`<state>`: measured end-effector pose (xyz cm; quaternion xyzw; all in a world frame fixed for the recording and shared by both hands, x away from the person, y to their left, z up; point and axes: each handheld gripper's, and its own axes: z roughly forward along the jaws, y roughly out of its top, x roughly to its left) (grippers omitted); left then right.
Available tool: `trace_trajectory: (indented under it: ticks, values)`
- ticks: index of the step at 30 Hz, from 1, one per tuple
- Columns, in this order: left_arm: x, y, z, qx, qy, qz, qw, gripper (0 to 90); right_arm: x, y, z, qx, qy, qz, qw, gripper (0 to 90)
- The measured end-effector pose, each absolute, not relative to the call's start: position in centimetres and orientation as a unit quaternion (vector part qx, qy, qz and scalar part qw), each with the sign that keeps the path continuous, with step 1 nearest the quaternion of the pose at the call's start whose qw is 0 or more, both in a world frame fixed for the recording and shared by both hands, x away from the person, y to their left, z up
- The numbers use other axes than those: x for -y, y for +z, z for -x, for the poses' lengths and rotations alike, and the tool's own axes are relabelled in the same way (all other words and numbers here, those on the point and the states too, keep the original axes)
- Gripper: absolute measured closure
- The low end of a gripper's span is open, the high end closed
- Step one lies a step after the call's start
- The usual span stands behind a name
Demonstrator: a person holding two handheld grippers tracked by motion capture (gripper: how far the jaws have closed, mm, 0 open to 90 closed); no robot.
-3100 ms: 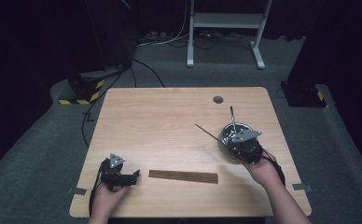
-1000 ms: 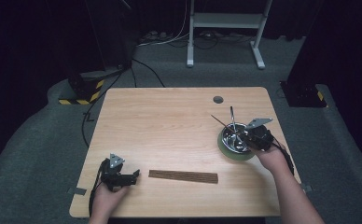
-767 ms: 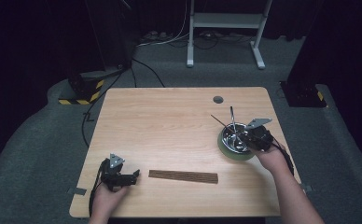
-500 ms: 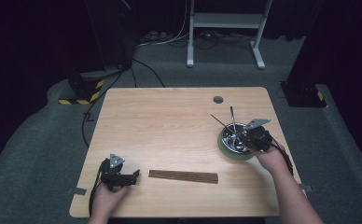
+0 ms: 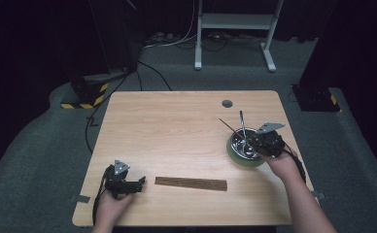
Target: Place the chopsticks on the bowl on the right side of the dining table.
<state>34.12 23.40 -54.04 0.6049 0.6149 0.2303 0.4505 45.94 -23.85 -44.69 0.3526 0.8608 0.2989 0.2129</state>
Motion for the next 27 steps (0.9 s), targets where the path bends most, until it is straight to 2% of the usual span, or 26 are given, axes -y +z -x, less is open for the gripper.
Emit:
trace_trajectory:
  ticks: [8, 16, 27]
  values:
    - [-23.4, -54.0, -34.1, -0.614, 0.231, -0.605, 0.45, 4.1, 22.8, -43.4, -44.3, -0.856, 0.325, -0.336, 0.221, 77.1]
    - [-23.4, -54.0, -34.1, -0.615, 0.233, -0.604, 0.449, 4.5, 19.4, -42.6, -42.0, -0.863, 0.353, -0.294, 0.213, 78.6]
    - [-23.4, -54.0, -34.1, -0.615, 0.233, -0.604, 0.45, 4.5, 14.1, -44.2, -40.0, -0.878, 0.369, -0.257, 0.165, 79.1]
